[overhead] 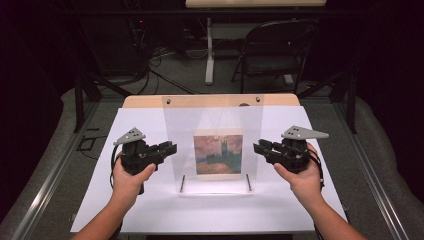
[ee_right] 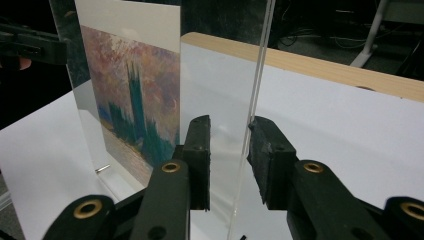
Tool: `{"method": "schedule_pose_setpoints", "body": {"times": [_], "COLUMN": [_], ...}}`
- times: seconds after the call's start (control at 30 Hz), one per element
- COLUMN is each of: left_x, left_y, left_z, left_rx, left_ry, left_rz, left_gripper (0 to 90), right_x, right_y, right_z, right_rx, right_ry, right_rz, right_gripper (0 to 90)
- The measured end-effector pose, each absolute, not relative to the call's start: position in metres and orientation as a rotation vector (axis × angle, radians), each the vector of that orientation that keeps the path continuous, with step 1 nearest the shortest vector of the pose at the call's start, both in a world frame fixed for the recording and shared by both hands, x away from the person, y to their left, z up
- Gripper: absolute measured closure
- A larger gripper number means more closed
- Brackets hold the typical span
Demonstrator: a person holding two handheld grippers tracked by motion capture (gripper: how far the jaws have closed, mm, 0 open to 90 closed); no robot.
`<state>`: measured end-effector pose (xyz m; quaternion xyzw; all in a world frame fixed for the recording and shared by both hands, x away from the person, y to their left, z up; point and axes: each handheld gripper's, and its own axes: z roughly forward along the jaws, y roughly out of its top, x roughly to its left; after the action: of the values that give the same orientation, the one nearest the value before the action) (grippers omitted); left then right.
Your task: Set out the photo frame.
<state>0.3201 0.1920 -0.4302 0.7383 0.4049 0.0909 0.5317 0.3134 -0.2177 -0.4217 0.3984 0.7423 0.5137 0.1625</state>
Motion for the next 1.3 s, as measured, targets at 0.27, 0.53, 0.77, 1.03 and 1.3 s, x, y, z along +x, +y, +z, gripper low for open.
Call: {"method": "schedule_pose_setpoints", "body": {"times": [0.27, 0.53, 0.77, 1.03, 1.3], "left_x": [0.31, 0.304, 0.305, 0.305, 0.303], "left_y": [0.194, 0.193, 0.191, 0.191, 0.195], "left_z": [-0.433, -0.435, -0.436, -0.437, -0.434], "left_rx": [1.752, 1.754, 1.759, 1.759, 1.75], "left_ry": [0.945, 0.925, 0.928, 0.935, 0.948], "left_rz": [0.184, 0.204, 0.205, 0.197, 0.203], "left_gripper": [68.1, 66.7, 64.5, 59.4, 49.3], "right_x": [0.305, 0.301, 0.302, 0.301, 0.3], "right_y": [-0.216, -0.215, -0.216, -0.215, -0.214], "right_z": [-0.423, -0.422, -0.423, -0.423, -0.422], "right_rx": [1.14, 1.121, 1.115, 1.101, 1.093], "right_ry": [2.123, 2.138, 2.146, 2.152, 2.155], "right_rz": [1.49, 1.495, 1.5, 1.496, 1.499], "right_gripper": [69.9, 67.7, 66.5, 63.9, 58.1]}}
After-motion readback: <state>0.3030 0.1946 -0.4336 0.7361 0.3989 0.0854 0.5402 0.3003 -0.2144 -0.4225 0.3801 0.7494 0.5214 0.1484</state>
